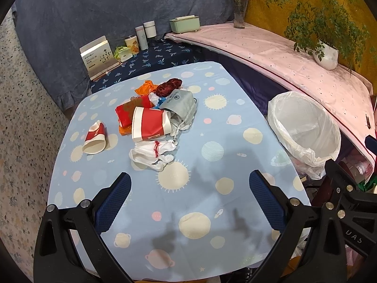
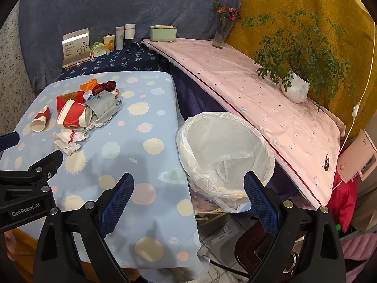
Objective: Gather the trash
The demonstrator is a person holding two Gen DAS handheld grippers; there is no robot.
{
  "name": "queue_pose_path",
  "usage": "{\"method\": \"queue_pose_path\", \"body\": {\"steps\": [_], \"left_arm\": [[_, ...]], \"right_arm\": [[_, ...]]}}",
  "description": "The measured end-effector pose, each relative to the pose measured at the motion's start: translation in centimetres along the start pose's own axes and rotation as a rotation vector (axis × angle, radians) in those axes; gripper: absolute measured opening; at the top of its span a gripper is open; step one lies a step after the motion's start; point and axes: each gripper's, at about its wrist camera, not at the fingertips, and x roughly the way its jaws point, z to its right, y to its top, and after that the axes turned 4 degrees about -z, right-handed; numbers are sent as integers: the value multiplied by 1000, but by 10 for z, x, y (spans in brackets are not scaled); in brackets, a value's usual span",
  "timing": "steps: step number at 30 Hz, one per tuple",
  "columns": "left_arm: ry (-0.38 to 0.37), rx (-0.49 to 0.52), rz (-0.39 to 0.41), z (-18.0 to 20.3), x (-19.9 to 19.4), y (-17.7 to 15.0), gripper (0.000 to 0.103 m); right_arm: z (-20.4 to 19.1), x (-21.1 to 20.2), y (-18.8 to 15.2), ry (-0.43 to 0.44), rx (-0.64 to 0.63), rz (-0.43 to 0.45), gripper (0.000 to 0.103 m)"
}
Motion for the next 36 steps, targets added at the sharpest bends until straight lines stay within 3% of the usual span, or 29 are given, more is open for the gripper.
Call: {"method": "queue_pose_path", "body": {"steps": [14, 36], "left_arm": [[24, -2, 63, -2, -7, 0, 96], [28, -3, 62, -1, -8, 0, 96]], "right_arm": [[-1, -1, 3, 3, 11, 7, 90], [0, 1, 3, 8, 8, 4, 90]]}}
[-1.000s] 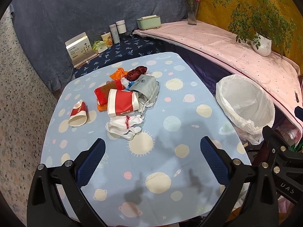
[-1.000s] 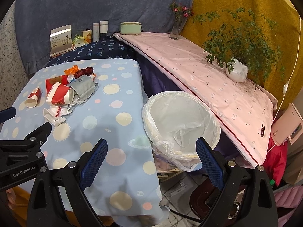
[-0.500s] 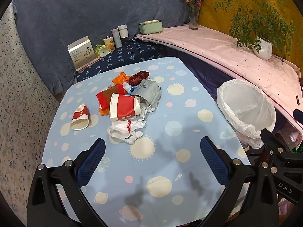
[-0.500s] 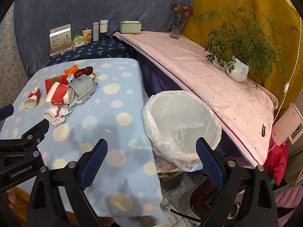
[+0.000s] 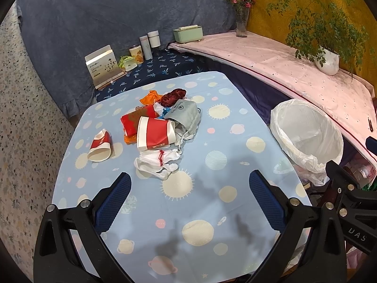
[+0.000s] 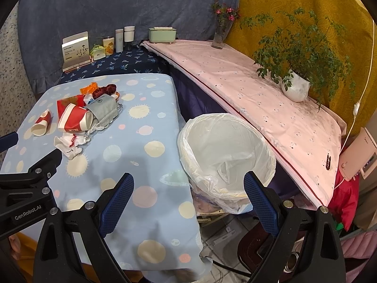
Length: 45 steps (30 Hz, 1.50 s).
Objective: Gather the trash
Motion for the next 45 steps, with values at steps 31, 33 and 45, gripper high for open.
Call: {"method": "queue_pose_path", "body": {"steps": [31, 33, 45], "left_arm": [[-12, -65, -8, -6, 4, -4, 96], [-16, -68, -10, -7, 4, -4, 96], [-26, -68, -21, -8, 5, -4, 96]], "right_arm": [[-7, -5, -3, 20, -9, 11, 90], [-8, -5, -3, 20, -8, 11, 90], [-7, -5, -3, 20, -9, 12, 90]]}}
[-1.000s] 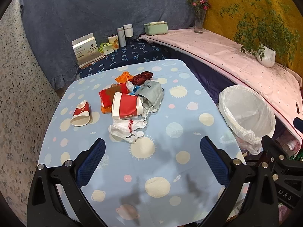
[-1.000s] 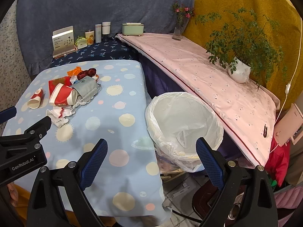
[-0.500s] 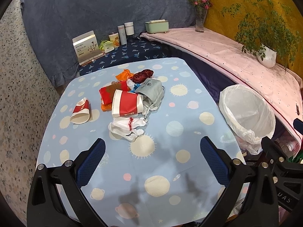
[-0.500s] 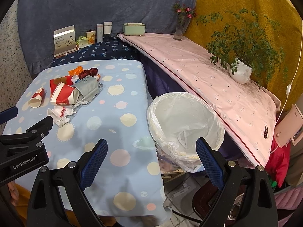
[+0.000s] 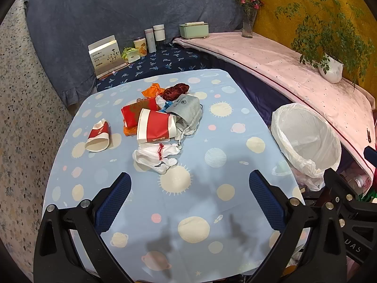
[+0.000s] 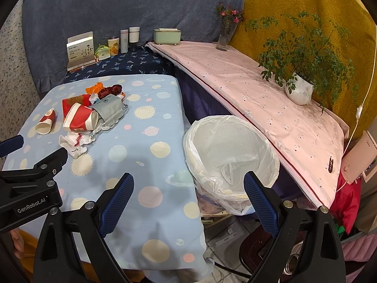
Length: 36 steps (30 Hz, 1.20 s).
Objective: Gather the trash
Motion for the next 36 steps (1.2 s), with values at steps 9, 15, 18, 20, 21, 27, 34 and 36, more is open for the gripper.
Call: {"method": "queue_pose_path", "body": {"steps": [9, 15, 18, 20, 21, 27, 34, 36], "left_arm": [[4, 9, 9, -2, 0, 3, 96], [26, 42, 6, -15, 4, 16, 96], [36, 50, 6, -30, 8, 25, 96], [23, 49, 2, -45, 13, 32, 96], [23, 51, 2, -53, 17, 36, 96], [69, -17, 15, -121, 45, 50, 96], [29, -210, -67, -206, 112, 44, 96], [14, -252, -85, -222, 128, 41, 96]], "right_arm": [[-6, -4, 5, -6, 1, 27, 90], [-15, -6, 16, 20, 16, 48, 90], [-24, -5, 25, 38, 20, 64, 90], [-31, -4, 33, 49, 21, 77, 90], [-35, -3, 36, 55, 22, 83, 90], [-65, 21, 58, 119, 18, 80, 90], [-112, 64, 76, 175, 12, 64, 90], [-128, 73, 78, 179, -14, 61, 90]]}}
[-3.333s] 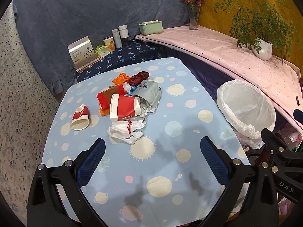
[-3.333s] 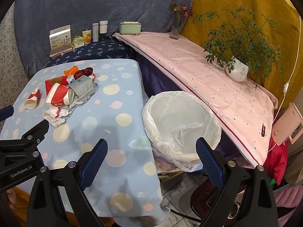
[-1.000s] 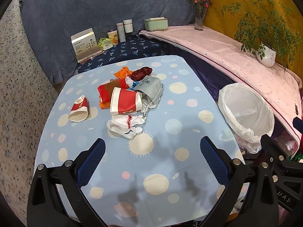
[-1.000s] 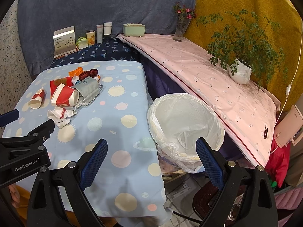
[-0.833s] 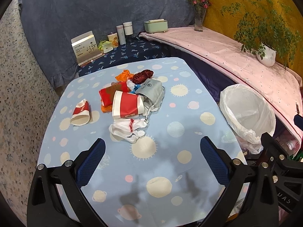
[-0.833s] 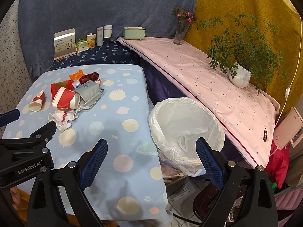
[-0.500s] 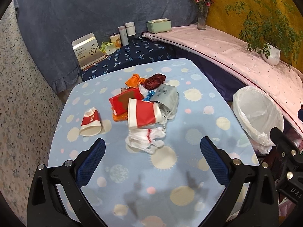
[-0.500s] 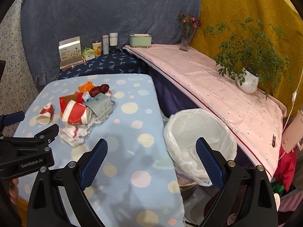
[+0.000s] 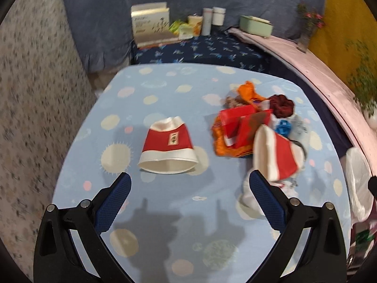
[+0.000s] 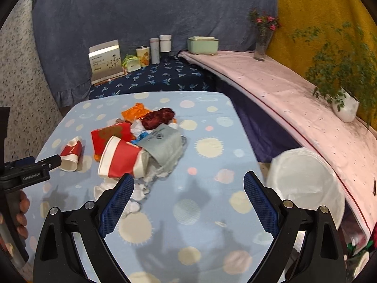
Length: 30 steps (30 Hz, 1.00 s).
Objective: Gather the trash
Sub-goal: 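Grasp the grey pouch with the right tool while the left tool approaches the red-white cup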
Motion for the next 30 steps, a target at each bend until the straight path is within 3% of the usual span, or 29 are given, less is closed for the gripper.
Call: {"method": "queue_pose_path", "body": {"steps": [8, 21, 23, 25, 27, 29, 30], "left_arm": [[-30, -15, -12, -20, 44, 13, 96], [11, -36, -110, -18, 100, 26, 95], [-13, -42, -120, -18, 103, 23, 90], [-31, -47, -130, -16, 106, 21, 71], [-60, -61, -157, -17, 109, 18, 59], [-53, -68, -143, -16, 106, 15, 55], [-56, -62, -139, -14, 105, 14, 44]], "right_arm": [[-40, 44, 7, 58, -20, -31, 90], [-27, 85, 18, 47, 49, -63, 90], [-22, 91, 19, 45, 63, -68, 90], [-19, 97, 23, 40, 73, -70, 90], [-16, 102, 25, 36, 90, -74, 90], [-13, 107, 29, 36, 106, -77, 90], [-13, 109, 30, 37, 109, -78, 89]]}}
